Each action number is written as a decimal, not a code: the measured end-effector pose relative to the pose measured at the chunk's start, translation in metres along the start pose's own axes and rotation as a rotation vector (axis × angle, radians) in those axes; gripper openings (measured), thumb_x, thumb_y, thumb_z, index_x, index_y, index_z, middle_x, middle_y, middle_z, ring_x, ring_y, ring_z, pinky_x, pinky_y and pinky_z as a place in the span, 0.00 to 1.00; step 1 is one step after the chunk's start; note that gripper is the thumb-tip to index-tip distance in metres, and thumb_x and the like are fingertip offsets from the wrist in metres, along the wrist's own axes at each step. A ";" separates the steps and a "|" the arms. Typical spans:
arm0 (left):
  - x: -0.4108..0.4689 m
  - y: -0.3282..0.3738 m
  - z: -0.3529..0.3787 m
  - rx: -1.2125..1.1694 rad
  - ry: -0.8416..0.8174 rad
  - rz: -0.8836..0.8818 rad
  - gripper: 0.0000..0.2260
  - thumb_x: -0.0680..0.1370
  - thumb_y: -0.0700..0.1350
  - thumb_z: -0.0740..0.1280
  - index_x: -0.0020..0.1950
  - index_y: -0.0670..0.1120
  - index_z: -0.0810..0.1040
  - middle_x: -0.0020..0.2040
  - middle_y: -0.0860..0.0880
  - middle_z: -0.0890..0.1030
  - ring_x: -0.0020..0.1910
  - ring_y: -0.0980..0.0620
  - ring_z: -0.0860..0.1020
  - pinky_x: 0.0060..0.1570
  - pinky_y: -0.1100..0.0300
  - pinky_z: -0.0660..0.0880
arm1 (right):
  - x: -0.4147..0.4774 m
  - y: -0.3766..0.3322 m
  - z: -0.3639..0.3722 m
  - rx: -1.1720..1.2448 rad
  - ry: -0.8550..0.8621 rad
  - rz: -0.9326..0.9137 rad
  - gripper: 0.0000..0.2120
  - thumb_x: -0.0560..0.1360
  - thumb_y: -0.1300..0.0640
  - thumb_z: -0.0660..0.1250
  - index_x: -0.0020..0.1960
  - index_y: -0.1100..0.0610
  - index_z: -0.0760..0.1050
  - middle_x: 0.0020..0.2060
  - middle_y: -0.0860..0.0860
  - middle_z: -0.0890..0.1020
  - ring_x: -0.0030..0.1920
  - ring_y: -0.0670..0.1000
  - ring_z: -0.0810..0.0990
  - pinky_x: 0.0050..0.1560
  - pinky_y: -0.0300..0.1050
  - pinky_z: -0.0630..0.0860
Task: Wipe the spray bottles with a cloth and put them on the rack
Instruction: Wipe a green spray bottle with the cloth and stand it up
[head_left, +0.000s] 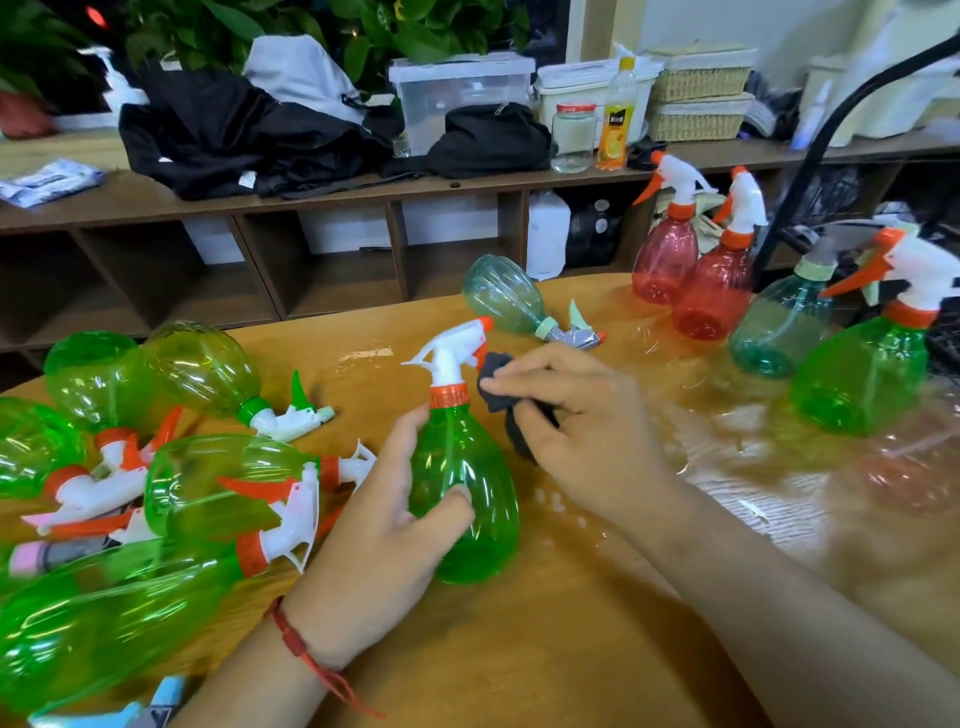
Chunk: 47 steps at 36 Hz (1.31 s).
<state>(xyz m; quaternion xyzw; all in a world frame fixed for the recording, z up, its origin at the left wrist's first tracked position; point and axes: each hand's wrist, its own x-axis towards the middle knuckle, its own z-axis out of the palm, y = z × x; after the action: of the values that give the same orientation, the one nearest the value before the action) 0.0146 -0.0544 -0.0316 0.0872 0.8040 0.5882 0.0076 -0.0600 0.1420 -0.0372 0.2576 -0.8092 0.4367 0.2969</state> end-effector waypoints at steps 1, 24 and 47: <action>0.000 0.000 -0.001 -0.012 0.003 -0.008 0.25 0.84 0.34 0.66 0.71 0.62 0.69 0.56 0.66 0.84 0.55 0.64 0.83 0.47 0.68 0.80 | -0.001 0.001 0.000 0.012 -0.021 0.017 0.18 0.73 0.74 0.70 0.54 0.55 0.89 0.51 0.46 0.85 0.54 0.41 0.83 0.58 0.33 0.76; -0.005 0.006 0.001 0.039 -0.052 0.025 0.28 0.85 0.34 0.64 0.74 0.63 0.64 0.57 0.75 0.80 0.57 0.73 0.79 0.51 0.76 0.75 | 0.006 0.003 -0.017 0.152 0.145 0.131 0.18 0.71 0.77 0.70 0.50 0.57 0.88 0.49 0.45 0.87 0.53 0.44 0.85 0.56 0.33 0.77; -0.008 0.011 0.003 -0.041 -0.052 0.005 0.27 0.84 0.32 0.64 0.68 0.63 0.64 0.49 0.84 0.76 0.51 0.82 0.76 0.46 0.81 0.72 | 0.002 0.007 -0.005 0.201 0.033 0.325 0.18 0.73 0.72 0.71 0.48 0.49 0.88 0.46 0.42 0.87 0.50 0.47 0.86 0.51 0.42 0.82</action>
<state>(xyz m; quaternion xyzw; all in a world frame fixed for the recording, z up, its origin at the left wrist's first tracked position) 0.0245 -0.0491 -0.0231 0.1043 0.7912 0.6019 0.0290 -0.0649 0.1496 -0.0369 0.1448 -0.7875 0.5615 0.2086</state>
